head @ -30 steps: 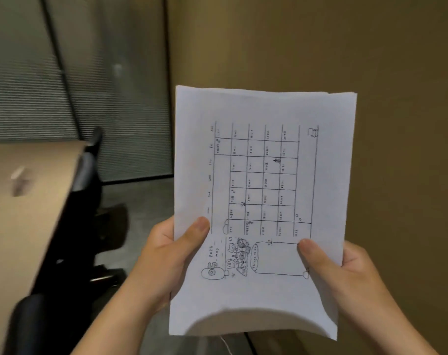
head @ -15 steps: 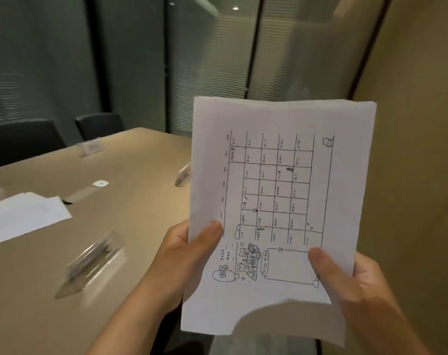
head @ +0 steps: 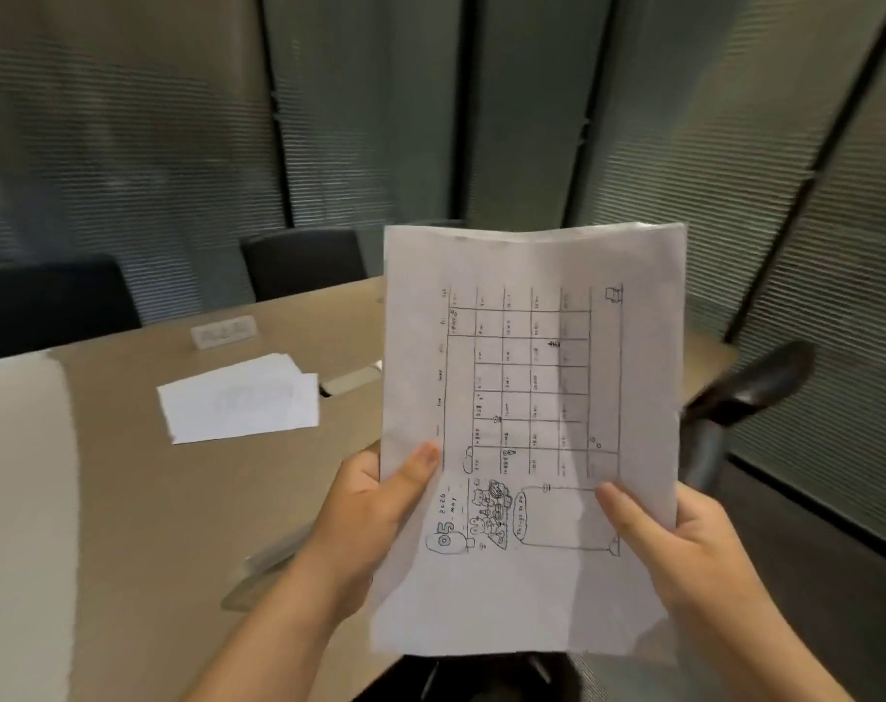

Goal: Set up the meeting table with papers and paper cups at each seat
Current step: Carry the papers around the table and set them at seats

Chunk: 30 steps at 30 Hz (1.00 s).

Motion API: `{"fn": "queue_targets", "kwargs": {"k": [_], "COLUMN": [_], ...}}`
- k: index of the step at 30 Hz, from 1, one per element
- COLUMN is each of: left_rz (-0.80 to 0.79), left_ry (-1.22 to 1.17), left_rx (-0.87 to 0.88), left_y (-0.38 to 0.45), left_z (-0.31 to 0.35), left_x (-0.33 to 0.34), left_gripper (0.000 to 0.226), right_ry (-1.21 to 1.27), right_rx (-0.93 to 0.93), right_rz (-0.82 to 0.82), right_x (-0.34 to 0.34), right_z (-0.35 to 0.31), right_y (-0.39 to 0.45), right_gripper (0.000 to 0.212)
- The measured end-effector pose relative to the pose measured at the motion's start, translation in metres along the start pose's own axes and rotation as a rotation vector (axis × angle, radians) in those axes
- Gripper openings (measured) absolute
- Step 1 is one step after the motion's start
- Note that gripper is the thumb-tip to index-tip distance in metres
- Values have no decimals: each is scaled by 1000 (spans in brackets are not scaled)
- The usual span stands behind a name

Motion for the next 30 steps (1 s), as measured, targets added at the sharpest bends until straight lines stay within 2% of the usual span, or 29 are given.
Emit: {"fn": "queue_targets", "kwargs": {"k": [5, 11, 15, 23, 30], "left_rz": [277, 556, 659, 719, 748], "left_ry": [11, 51, 108, 129, 98], "left_rx": [23, 44, 30, -72, -112], "left_y": [42, 70, 83, 123, 172], "left_z": [14, 21, 23, 17, 18], "left_x": [-12, -30, -56, -155, -271], "left_gripper": [32, 23, 22, 23, 21], "right_ry": [16, 104, 103, 59, -9], "right_rx": [-33, -71, -25, 43, 96], "right_rz": [-278, -538, -713, -803, -800], "right_x": [20, 68, 106, 205, 314], "right_z": [6, 4, 10, 12, 20], "right_y": [115, 200, 236, 288, 334], "right_gripper": [20, 29, 33, 21, 15]}}
Point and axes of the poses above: each hand's wrist, its own y-axis towards the middle knuckle, its own x-axis out of the palm, z = x × y, the point moved 1 cm from there along y, towards the middle knuckle, and after that the axes turned 4 degrees about -z, right-handed, at the moved point
